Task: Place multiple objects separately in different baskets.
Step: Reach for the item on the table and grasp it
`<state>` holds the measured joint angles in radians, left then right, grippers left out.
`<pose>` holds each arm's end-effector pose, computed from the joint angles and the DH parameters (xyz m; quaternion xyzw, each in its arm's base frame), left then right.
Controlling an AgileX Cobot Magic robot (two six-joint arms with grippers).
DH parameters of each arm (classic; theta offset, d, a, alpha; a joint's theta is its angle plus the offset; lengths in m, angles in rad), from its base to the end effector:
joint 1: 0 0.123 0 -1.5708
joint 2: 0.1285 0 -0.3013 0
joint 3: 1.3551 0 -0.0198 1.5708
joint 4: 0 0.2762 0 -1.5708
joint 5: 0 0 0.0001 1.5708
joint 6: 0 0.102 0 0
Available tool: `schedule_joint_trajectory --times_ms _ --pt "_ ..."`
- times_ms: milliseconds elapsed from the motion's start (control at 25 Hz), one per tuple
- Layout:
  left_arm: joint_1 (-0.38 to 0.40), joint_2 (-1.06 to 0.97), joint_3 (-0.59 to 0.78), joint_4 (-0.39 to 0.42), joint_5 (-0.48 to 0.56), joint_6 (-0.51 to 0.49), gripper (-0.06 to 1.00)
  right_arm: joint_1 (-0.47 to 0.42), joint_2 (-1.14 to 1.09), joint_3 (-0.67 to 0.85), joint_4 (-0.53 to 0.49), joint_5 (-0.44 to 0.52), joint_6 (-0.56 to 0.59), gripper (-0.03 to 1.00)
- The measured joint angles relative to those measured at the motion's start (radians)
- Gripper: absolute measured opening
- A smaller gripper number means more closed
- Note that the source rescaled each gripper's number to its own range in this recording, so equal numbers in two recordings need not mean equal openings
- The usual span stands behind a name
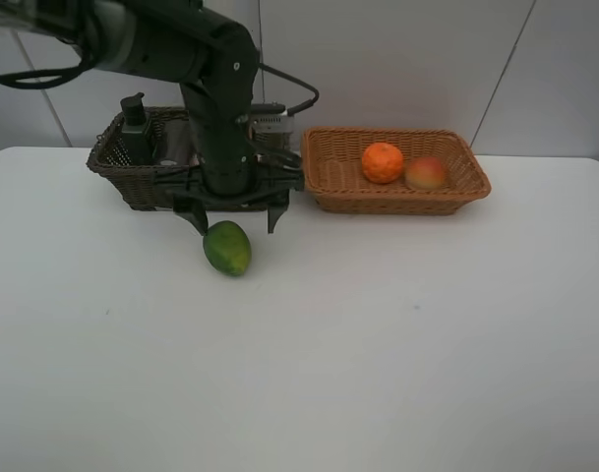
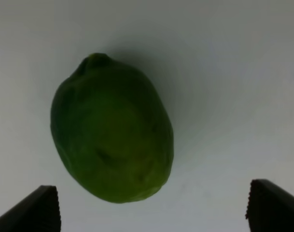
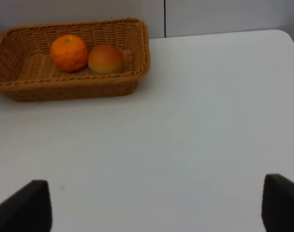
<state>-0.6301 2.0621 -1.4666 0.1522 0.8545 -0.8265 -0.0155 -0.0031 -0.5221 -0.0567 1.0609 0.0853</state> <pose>0.3683 -0.2541 0.1521 -0.0537 0.9912 -0.0225 0.1187 0.0074 -0.0052 0.2915 0.0441 0.8452 -0.0097 0.5326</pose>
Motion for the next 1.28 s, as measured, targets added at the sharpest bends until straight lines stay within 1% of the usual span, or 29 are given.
schedule_joint_trajectory --times_ms 80,200,320,400,560,800,1040,1280 --pt "0.015 0.001 0.029 -0.033 -0.018 0.000 0.99 0.000 0.000 0.000 0.000 0.000 0.000 0.88" --pt "0.030 0.003 0.038 -0.044 -0.014 0.000 0.99 0.000 0.000 0.000 0.000 0.000 0.000 0.88" --pt "0.033 0.003 0.038 -0.029 -0.003 -0.010 0.99 0.000 0.000 0.000 0.000 0.000 0.000 0.88" --pt "0.033 0.003 0.038 -0.006 0.012 -0.040 0.99 0.000 0.000 0.000 0.000 0.000 0.000 0.88" --pt "0.033 0.003 0.038 0.041 -0.008 -0.069 0.99 0.000 0.000 0.000 0.000 0.000 0.000 0.88" --pt "0.033 0.011 0.039 0.050 -0.049 -0.093 0.99 0.000 0.000 0.000 0.000 0.000 0.000 0.88" --pt "0.033 0.023 0.039 0.052 -0.059 -0.111 0.99 0.000 0.000 0.000 0.000 0.000 0.000 0.88" --pt "0.033 0.027 0.039 0.075 -0.060 -0.147 0.99 0.000 0.000 0.000 0.000 0.000 0.000 0.88"
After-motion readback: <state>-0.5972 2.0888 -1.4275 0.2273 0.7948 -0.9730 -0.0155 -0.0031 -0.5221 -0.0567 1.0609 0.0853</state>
